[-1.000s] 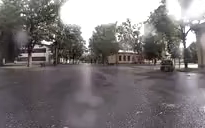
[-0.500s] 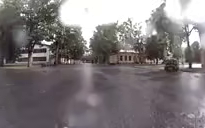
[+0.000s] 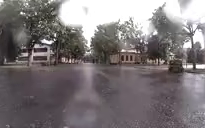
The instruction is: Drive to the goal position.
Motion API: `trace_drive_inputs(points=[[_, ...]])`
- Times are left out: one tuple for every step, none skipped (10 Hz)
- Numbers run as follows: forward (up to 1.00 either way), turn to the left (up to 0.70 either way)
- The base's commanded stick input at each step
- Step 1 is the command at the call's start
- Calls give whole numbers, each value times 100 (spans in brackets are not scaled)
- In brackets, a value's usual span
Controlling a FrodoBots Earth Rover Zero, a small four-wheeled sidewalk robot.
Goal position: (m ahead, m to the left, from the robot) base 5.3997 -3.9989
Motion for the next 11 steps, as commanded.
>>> trace_drive_inputs(points=[[85,0],[85,0],[85,0],[85,0],[85,0],[85,0],[85,0],[85,0],[85,0],[85,0],[85,0]])
